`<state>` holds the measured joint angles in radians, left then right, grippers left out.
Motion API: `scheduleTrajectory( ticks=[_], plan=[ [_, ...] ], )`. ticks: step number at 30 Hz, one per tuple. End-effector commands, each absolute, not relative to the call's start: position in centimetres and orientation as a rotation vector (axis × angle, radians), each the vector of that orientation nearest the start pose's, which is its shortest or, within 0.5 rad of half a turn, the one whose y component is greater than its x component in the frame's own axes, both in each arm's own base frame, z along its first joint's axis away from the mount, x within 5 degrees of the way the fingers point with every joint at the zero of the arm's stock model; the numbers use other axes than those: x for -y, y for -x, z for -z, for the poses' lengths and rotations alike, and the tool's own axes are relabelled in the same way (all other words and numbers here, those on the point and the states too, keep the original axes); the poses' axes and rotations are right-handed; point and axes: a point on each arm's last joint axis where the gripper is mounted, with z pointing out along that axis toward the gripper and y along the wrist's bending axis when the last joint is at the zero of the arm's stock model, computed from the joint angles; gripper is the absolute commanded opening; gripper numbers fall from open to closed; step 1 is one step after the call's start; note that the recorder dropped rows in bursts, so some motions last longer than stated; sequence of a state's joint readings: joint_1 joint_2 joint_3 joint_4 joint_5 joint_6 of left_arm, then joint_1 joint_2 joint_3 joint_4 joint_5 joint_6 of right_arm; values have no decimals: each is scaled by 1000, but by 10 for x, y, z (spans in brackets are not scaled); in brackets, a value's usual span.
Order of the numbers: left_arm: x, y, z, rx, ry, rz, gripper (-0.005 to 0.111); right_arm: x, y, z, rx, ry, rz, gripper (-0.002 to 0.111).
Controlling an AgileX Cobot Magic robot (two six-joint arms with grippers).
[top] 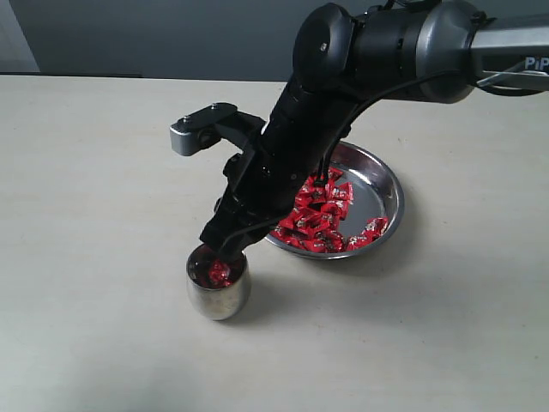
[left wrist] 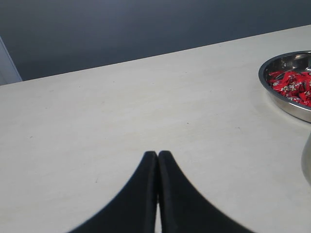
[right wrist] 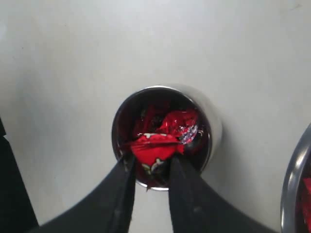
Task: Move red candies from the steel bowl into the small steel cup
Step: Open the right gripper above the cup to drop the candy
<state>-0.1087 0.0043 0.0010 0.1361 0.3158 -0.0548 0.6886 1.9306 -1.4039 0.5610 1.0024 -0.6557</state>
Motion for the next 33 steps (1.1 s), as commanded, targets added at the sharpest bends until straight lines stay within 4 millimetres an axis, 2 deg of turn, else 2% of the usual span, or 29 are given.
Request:
scheduleTrajectory(
  ticks=[1,27,33],
  plan=[
    [3,-54,-186,-1784,-136,-3,0,-277,-273,-207,-2536,1508,-732,25],
    [3,-54,-186,-1784,-136,-3,0,-278,-272,-207,-2537,1508,-743,25],
    [3,-54,-186,-1784,-136,-3,0,-281,-275,-209,-2518,1448,-772,25]
  ],
)
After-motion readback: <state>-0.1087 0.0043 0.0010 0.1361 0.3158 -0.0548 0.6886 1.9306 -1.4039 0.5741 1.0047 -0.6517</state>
